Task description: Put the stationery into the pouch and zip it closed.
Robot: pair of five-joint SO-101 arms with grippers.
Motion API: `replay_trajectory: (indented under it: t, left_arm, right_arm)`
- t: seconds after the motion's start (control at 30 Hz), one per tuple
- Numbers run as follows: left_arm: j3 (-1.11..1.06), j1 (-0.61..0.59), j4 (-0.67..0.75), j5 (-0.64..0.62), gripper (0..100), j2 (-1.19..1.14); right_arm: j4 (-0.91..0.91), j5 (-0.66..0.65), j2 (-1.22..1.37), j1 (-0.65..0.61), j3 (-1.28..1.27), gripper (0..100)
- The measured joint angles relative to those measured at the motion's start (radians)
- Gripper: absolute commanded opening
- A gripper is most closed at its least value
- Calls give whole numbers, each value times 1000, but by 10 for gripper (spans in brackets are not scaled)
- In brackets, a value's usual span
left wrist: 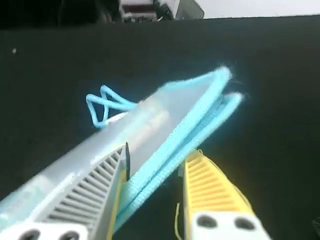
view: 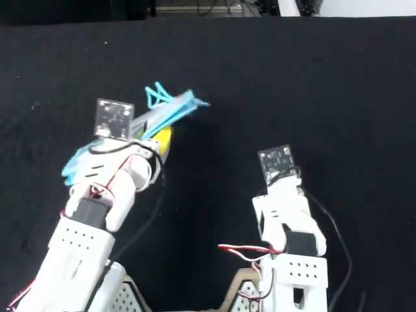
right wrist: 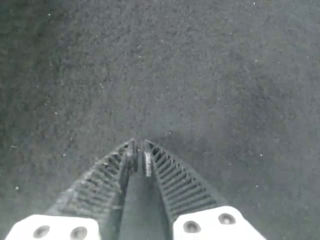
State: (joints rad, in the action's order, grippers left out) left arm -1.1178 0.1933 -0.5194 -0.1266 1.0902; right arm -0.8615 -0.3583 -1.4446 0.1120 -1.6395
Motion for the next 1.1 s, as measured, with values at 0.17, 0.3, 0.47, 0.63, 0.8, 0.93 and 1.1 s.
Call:
replay_trajectory:
  t: [0.17, 0.3, 0.47, 0.63, 0.8, 0.93, 1.1]
  left_arm:
    - [52, -3, -160, -29, 175, 153]
    - [52, -25, -144, 25, 173, 245]
    - [-43, -86, 31, 95, 173, 273]
    - [-133, -147, 232, 101, 173, 273]
    - [-175, -203, 310, 101, 173, 276]
    - [-176, -226, 301, 101, 173, 278]
    - [-176, -293, 133, 101, 173, 279]
  right_arm:
    - [0, 0, 0, 0, 0, 11]
    - [0, 0, 0, 0, 0, 11]
    - [0, 0, 0, 2, -26, 11]
    - [18, 0, 0, 2, -37, 11]
    - [46, 0, 0, 2, -51, 12]
    - [49, 2, 0, 2, -51, 12]
    - [52, 2, 0, 2, -51, 12]
